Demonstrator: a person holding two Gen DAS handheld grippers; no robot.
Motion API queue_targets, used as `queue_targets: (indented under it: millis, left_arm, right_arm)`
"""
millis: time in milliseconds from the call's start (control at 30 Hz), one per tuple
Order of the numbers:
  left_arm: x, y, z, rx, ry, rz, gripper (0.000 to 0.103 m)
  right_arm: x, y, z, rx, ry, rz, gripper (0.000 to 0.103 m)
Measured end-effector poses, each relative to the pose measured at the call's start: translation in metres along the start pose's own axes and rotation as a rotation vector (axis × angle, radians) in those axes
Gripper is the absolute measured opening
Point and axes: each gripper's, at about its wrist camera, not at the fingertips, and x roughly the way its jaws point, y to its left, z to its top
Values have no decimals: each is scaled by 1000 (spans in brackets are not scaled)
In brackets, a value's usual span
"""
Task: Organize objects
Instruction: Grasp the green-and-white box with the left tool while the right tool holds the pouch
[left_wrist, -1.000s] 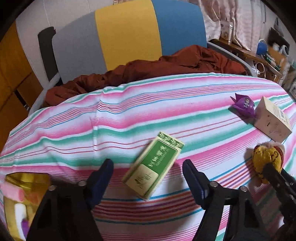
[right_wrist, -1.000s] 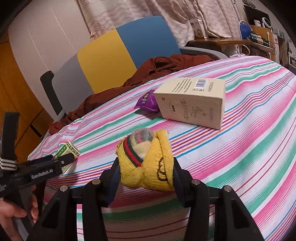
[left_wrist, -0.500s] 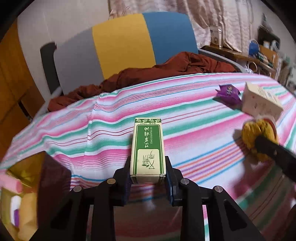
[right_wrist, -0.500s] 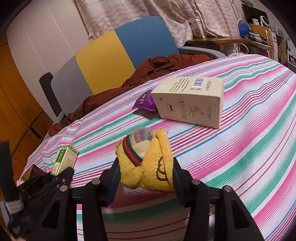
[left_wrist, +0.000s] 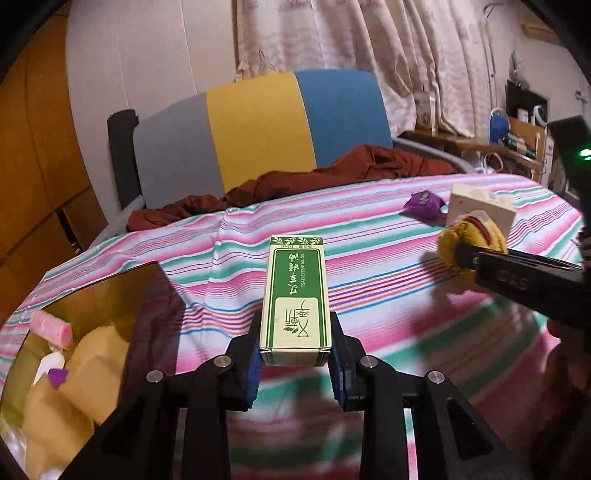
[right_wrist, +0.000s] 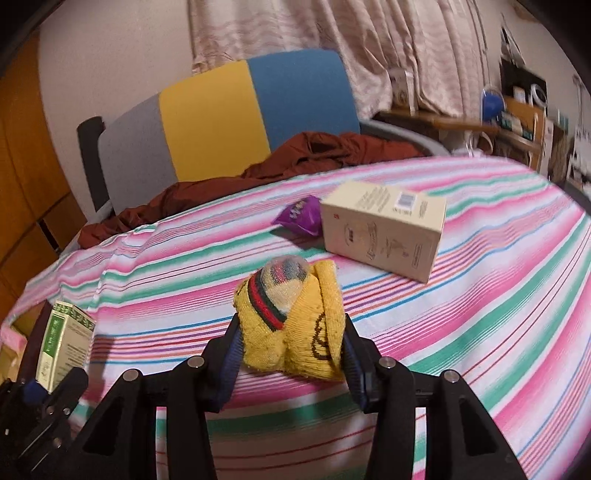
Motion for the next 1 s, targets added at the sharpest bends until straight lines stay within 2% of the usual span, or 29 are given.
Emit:
queue_targets:
  millis: [267,500,700,833,1000]
  left_arm:
    - [-35,4,-20,-18,-49,-40,31]
    - [-78,27,-29,-76,-89,-92,31]
    - [-105,78,-32,-182,-113,-59,31]
    - [-106,125,-41,-278,-76,-13,31]
    - [-105,187,-57,-403,-24,53,31]
  right_arm:
    - [-23,25,-19,-68,-7,27,49]
    - [-20,28,-25,-79,22,2,49]
    - [-20,29,-27,-84,28,-18,49]
    - [-24,37,-29,-118,22,-25,49]
    - [-33,49,-32,-159,20,12,49]
